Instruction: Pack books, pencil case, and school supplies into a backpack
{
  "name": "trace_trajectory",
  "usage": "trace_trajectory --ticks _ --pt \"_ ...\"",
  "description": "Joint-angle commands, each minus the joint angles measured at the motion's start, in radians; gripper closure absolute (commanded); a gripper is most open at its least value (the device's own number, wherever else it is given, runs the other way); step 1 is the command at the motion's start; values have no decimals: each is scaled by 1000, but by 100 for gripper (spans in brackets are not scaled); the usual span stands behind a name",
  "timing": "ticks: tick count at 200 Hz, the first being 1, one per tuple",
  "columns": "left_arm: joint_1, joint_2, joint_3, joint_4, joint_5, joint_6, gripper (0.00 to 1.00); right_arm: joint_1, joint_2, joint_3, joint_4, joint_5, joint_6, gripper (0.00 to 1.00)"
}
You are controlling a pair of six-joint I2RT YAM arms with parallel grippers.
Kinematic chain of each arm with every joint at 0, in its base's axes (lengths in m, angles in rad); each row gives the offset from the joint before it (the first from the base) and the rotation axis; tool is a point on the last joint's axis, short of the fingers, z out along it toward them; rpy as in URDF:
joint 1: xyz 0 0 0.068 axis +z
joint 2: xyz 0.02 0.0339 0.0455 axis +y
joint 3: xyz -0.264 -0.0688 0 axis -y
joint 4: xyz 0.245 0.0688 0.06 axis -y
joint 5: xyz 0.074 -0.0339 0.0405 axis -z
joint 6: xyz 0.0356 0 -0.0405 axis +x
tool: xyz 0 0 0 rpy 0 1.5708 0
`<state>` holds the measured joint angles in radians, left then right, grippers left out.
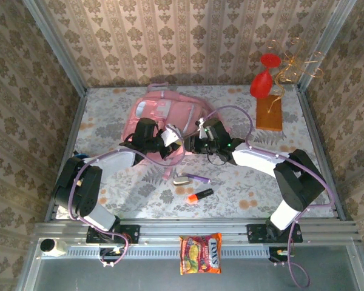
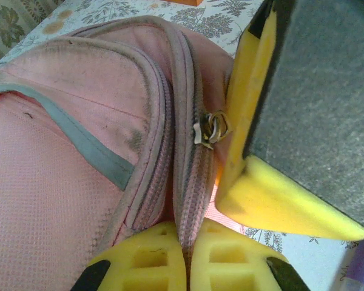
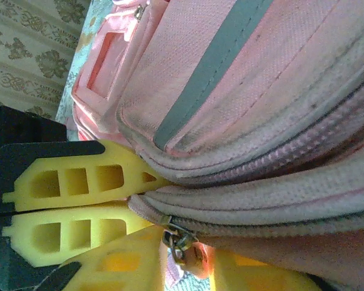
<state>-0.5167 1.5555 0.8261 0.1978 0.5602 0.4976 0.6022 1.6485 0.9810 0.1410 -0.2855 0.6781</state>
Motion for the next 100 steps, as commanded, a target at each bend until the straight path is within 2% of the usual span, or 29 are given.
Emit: trace_trajectory --ticks 1,59,74,79,100 --pt "-6 -27 29 6 43 16 100 1 -22 17 55 39 13 79" --pt "-9 -27 28 5 43 15 100 5 -12 5 24 129 38 89" --pt "-9 -26 28 6 42 14 100 5 -17 -1 17 157 36 97" --pt "-9 -28 29 4 40 16 100 5 -23 -4 6 178 37 100" --pt "-9 -33 28 -11 28 29 100 5 -60 -5 -117 313 33 100"
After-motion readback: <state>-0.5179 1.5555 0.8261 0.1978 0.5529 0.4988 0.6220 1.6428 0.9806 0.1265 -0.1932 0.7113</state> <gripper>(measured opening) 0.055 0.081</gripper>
